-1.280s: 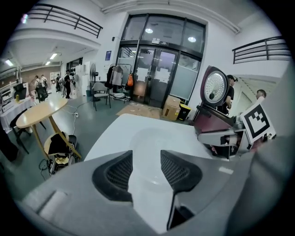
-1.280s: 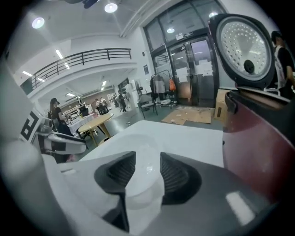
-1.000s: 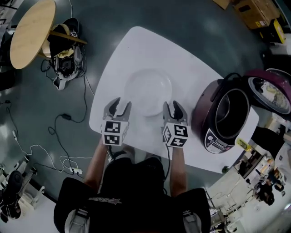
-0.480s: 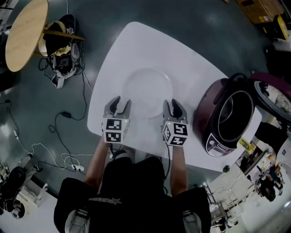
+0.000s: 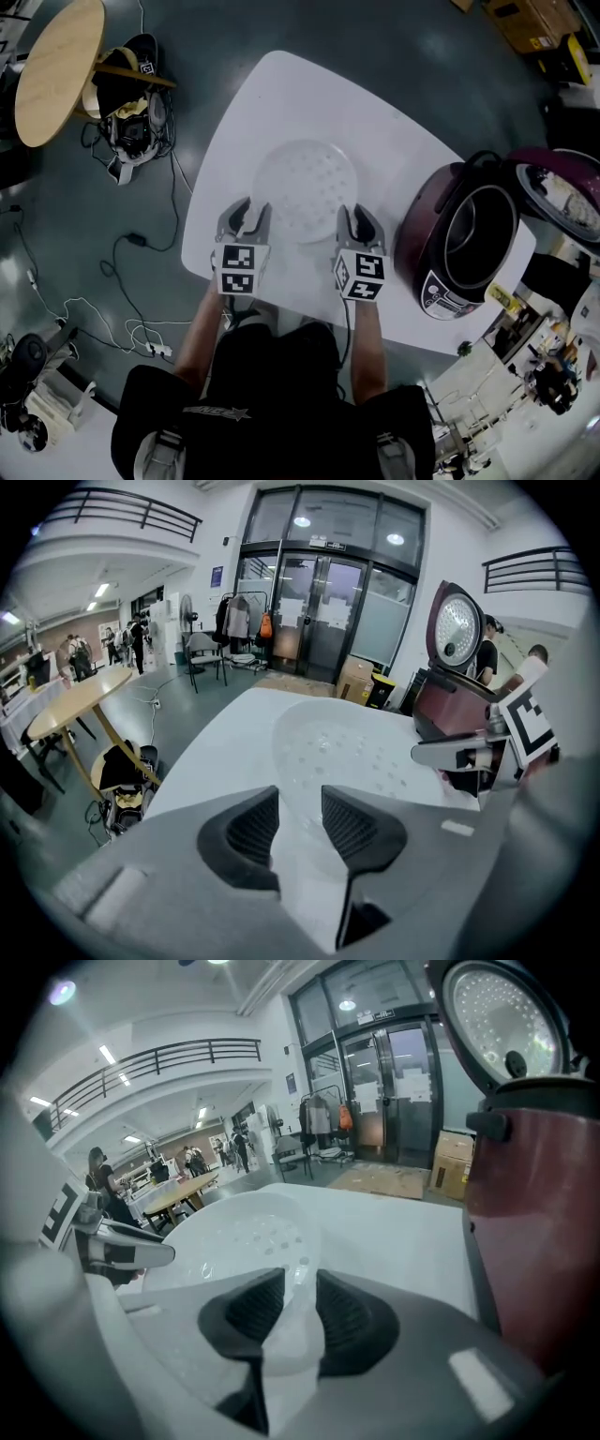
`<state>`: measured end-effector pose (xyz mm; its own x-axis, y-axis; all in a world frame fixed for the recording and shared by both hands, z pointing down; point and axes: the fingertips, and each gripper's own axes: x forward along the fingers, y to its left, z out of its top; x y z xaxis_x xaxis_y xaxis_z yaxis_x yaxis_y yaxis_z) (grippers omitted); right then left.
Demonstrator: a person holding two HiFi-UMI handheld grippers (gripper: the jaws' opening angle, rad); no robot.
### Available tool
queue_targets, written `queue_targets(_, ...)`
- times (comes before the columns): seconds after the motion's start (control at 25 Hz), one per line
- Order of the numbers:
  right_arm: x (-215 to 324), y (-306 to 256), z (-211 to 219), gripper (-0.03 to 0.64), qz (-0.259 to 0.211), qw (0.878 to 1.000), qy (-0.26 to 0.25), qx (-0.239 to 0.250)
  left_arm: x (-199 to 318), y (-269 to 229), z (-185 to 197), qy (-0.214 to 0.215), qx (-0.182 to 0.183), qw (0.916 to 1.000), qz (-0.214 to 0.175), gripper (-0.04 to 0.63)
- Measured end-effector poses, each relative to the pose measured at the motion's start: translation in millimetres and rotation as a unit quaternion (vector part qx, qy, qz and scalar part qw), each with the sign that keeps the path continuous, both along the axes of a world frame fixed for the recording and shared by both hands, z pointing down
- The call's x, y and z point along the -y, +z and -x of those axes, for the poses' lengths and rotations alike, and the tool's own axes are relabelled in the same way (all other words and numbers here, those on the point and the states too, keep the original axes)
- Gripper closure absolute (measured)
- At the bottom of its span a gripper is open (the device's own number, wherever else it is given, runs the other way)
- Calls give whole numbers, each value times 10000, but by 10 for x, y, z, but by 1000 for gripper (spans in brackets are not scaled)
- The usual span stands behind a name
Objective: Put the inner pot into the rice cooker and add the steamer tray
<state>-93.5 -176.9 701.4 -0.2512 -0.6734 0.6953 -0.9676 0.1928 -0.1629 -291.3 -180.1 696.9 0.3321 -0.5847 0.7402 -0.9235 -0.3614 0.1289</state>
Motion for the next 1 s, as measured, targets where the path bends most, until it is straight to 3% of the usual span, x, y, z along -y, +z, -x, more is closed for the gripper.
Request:
queue_targets(0.48, 56, -842, -164, 506, -764, 9969, 137, -80, 110, -815, -170, 126, -88, 9969, -766, 448)
queue_targets(1.0, -119, -1846, -611, 507, -1633, 9841, 643, -285, 156, -1757, -637, 604, -246, 9846, -1619, 449)
